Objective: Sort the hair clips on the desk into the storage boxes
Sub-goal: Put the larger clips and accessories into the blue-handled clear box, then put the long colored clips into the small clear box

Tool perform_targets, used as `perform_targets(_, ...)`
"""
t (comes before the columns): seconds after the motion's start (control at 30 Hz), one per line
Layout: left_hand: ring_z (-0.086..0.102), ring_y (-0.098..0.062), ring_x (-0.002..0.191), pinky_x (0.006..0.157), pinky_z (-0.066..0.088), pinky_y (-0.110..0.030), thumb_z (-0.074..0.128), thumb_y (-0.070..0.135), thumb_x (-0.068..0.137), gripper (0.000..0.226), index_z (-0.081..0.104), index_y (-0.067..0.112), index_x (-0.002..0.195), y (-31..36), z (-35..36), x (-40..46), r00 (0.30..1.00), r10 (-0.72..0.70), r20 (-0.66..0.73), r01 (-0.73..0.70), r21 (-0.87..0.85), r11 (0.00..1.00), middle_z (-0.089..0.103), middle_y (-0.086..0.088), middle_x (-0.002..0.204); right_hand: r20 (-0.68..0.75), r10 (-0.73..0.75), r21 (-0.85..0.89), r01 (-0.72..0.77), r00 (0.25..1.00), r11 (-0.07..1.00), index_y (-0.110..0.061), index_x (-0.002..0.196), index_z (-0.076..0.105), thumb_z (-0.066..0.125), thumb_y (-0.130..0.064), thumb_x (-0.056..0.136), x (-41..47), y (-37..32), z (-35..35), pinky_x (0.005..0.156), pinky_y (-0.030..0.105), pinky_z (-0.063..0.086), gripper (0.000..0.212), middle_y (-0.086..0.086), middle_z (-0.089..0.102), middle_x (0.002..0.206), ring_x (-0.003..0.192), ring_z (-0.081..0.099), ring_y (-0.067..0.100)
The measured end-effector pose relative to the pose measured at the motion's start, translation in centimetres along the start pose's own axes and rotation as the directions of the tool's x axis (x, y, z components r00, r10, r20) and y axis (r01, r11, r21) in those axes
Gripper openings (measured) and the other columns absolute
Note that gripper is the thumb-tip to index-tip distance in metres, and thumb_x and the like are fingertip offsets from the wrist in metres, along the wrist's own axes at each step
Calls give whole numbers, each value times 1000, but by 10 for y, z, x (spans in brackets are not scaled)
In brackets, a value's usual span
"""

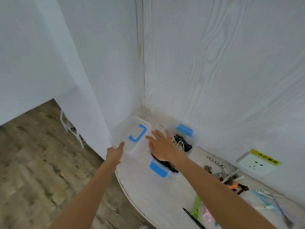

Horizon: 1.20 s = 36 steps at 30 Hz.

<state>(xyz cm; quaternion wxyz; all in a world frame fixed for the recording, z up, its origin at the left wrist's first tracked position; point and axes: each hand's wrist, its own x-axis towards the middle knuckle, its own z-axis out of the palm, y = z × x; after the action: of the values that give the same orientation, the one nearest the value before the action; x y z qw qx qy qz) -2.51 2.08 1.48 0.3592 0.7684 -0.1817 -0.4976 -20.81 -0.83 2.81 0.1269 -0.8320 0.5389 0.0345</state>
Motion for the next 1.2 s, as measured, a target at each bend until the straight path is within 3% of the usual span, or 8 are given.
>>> perform_targets(0.1,55,-32,104,84,52,-41,49,33,96,53,38,1,136,-3,3,2,988,-62,141,87,-182,979,50,-16,125,48,51,68,-54,998,996,-25,141,35,18,-42,99,7,-15,2,115,52,-6,49,8,20,155,145,7,20)
perform_targets(0.27,57,-26,78,57,54,-32,47,21,97,39,46,-6,126,2,1,1,994,2,105,28,-287,958,53,-16,100,-21,22,62,-20,1000,998,-25,126,50,34,-52,93,9,-14,-5,115,52,-3,45,7,40,142,140,22,20)
perform_targets(0.43,41,-26,127,102,40,-40,22,44,101,53,53,10,126,13,-9,2,996,35,78,-10,-304,953,48,-5,124,55,68,55,-71,996,996,-17,110,57,37,-59,90,11,-23,-7,115,52,1,51,6,56,121,125,42,24)
perform_targets(0.53,35,-25,133,100,39,-40,39,34,99,34,55,12,120,14,-11,14,991,-20,132,63,-328,942,42,-5,141,26,90,25,-90,996,996,-16,106,60,34,-63,89,10,-23,-6,114,53,0,57,6,61,115,124,43,21)
perform_targets(0.67,35,-27,131,100,43,-41,67,39,82,61,44,17,134,12,0,20,956,10,294,48,-190,981,39,-1,136,-216,103,185,-62,971,981,-17,128,40,51,-41,90,11,-23,-10,114,45,15,46,4,50,131,124,46,23)
perform_targets(0.87,35,-26,136,109,36,-39,78,38,71,109,5,22,150,15,22,46,878,343,333,-443,296,846,25,-1,154,-451,7,158,72,892,985,-19,129,42,67,-19,83,12,-3,-23,97,31,40,52,5,43,135,110,55,22)
perform_targets(1.07,53,-27,119,100,44,-39,76,36,74,83,28,15,137,22,29,45,819,484,307,-571,369,733,47,-4,136,-299,-183,-172,136,937,976,-31,147,17,58,-11,85,26,7,-28,117,45,11,76,3,11,158,145,13,25)
perform_targets(1.2,55,-23,117,92,43,-31,71,41,78,80,26,18,141,34,8,11,656,721,224,-704,525,478,48,3,137,-211,15,122,11,977,993,-21,148,15,45,-6,92,26,7,-27,118,31,8,65,1,11,158,146,4,16)
